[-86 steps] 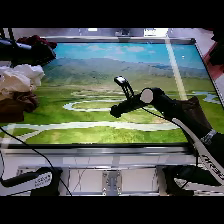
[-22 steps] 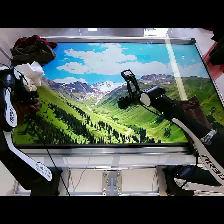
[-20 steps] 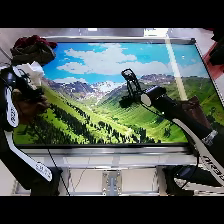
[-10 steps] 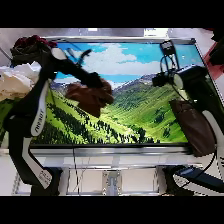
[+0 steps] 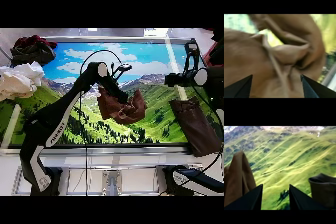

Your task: Fold the shirts.

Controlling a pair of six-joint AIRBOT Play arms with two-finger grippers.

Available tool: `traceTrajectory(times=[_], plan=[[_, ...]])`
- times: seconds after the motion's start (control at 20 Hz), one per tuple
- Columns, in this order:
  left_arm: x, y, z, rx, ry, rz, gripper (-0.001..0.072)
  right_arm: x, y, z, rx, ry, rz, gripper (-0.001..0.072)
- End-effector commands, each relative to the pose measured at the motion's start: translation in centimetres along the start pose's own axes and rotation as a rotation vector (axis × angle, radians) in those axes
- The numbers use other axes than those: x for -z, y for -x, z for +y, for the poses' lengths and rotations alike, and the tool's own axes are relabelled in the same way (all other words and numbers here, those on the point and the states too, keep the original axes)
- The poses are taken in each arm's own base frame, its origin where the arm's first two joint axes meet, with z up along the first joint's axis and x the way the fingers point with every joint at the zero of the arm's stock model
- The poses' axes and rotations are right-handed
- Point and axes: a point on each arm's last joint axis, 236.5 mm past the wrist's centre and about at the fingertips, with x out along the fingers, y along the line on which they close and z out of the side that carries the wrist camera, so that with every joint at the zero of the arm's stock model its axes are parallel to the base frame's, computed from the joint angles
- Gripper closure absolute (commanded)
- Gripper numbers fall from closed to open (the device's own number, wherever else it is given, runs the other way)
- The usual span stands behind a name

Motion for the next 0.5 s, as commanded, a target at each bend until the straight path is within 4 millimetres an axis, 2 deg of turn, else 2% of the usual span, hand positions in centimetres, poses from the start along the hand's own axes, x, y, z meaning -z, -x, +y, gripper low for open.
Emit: traceTrajectory(times=[0.0, 0.1, 0.15, 0.3, 0.45], plan=[[2.5, 3.5, 6.5, -0.271, 0.097, 0.089, 0.0005, 5.8, -4.8, 2.3, -0.138, -0.068, 0.139, 0.0225], [3.0, 6.0, 9.6, -0.347, 0.181, 0.066, 0.0006, 9.2, -8.1, 4.1, -0.222, -0.103, 0.241, 0.0208], [3.0, 6.8, 10.5, -0.349, 0.214, 0.042, 0.0006, 10.1, -9.5, 5.0, -0.263, -0.109, 0.274, 0.0208], [3.6, 8.0, 12.6, -0.342, 0.291, 0.02, 0.0007, 10.1, -12.9, 7.3, -0.362, -0.188, 0.259, 0.0207], [4.1, 7.2, 13.8, -0.323, 0.323, 0.009, 0.0008, 9.0, -13.9, 9.2, -0.449, -0.219, 0.233, 0.0208]])
